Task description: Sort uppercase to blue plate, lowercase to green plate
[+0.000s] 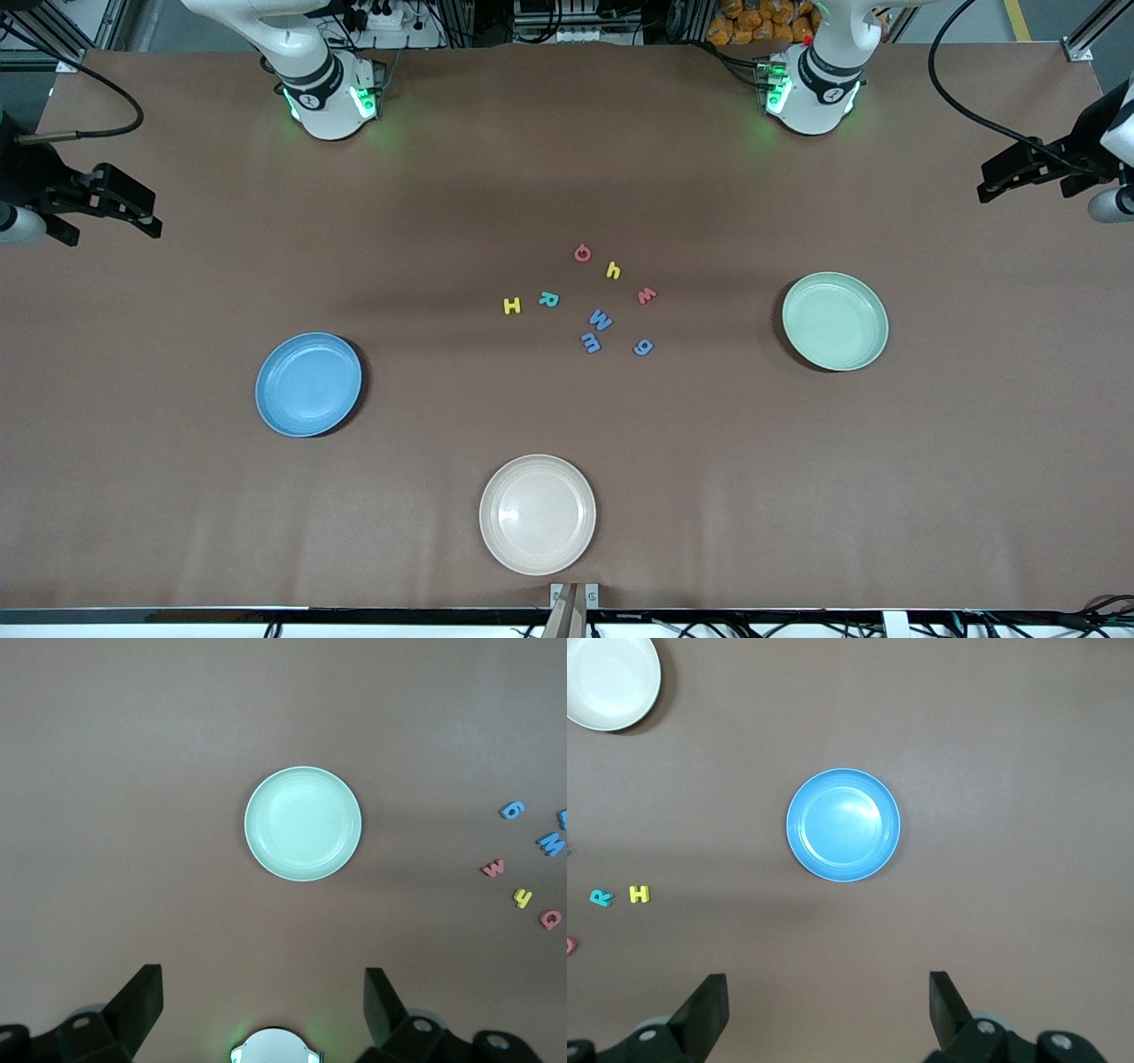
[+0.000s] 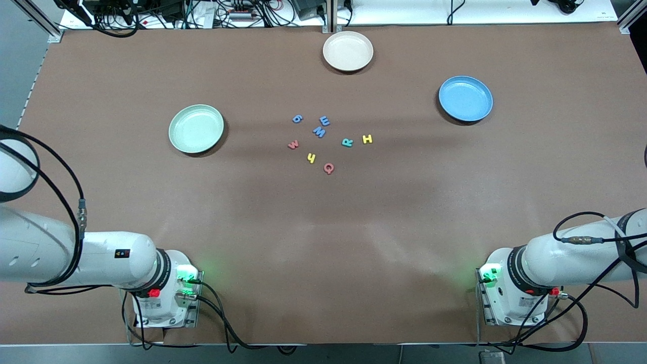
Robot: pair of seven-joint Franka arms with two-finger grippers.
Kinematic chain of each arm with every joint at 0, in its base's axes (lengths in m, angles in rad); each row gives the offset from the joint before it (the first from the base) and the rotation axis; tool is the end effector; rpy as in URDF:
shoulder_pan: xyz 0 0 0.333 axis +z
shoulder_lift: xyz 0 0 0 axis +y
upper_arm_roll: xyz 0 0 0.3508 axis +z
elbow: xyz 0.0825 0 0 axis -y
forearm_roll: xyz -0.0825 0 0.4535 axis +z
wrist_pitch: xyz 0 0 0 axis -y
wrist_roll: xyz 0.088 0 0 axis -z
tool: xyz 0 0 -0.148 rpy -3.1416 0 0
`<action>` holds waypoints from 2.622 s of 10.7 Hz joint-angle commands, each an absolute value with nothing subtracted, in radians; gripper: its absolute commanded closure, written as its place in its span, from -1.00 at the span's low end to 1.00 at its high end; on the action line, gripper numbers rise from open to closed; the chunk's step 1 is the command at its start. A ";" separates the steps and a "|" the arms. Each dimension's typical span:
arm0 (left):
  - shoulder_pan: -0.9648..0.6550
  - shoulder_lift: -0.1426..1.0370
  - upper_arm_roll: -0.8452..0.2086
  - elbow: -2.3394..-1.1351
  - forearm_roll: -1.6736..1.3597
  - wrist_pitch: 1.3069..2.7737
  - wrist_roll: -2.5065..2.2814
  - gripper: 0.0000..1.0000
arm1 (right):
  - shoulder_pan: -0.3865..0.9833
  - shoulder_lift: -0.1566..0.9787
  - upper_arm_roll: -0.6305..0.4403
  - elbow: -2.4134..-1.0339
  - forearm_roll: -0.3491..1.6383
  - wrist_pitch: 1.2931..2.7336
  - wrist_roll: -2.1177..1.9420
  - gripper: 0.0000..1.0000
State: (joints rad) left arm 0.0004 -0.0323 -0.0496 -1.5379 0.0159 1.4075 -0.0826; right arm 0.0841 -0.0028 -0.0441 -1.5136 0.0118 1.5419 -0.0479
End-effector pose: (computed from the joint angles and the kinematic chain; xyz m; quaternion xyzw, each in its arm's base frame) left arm 0.5908 -0.0270 0.6422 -0.9986 -0.0176 0.0484 0.0119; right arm 0.6212 0.0266 0.6484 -0.9989 -0.0442 -0.0156 0.0059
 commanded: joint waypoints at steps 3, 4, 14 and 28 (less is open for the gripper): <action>0.009 -0.051 -0.054 -1.557 0.003 1.408 -0.063 -1.00 | 0.101 -0.026 -0.055 -1.529 0.023 1.513 -0.055 -1.00; 0.008 -0.051 -0.054 -1.555 0.003 1.408 -0.066 -1.00 | 0.101 -0.026 -0.055 -1.529 0.023 1.513 -0.055 -1.00; 0.005 -0.049 -0.078 -1.555 0.015 1.397 -0.147 -1.00 | 0.126 -0.006 -0.035 -1.574 0.028 1.468 -0.055 -1.00; 0.011 -0.020 -0.101 -1.811 0.005 1.644 -0.146 -1.00 | 0.346 0.264 0.275 -1.949 0.026 2.211 0.552 -1.00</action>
State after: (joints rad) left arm 0.0006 -0.0039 -0.0987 -1.7549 0.0158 1.5922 -0.1625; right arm 0.3083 0.2242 0.2661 -1.9196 0.0213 2.1190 0.4755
